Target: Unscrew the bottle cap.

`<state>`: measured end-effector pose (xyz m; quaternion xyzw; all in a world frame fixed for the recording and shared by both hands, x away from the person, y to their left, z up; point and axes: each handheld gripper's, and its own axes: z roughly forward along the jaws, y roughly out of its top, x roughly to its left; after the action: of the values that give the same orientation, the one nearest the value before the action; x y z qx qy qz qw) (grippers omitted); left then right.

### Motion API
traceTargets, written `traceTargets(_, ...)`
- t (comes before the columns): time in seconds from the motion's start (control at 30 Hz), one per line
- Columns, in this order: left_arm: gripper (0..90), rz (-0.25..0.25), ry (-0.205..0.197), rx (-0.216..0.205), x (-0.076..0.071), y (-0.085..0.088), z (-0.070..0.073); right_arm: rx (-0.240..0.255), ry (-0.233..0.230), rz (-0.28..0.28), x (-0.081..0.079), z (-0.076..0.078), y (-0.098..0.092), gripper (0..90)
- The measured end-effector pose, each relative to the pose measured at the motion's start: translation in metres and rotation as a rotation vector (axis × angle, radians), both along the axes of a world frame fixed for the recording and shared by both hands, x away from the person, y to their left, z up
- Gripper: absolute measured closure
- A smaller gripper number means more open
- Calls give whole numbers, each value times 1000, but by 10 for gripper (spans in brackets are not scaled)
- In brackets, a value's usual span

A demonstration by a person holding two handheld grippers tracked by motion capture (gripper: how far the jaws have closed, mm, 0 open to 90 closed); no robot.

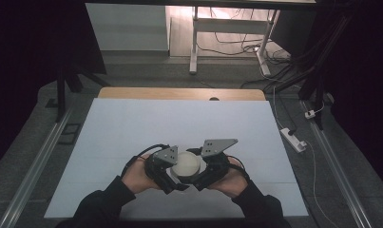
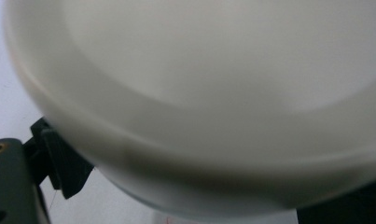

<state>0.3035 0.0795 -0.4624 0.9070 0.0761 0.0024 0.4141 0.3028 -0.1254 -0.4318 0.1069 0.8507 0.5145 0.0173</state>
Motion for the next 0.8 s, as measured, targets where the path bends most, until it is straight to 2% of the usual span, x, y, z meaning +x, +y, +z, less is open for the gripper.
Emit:
traceTargets(0.57,76,28,-7,12,2,3,-2,20,-20,-30,-1,6,-3,72)
traceTargets(0.8,76,54,-13,20,5,6,-3,19,-24,-37,-1,7,-5,72)
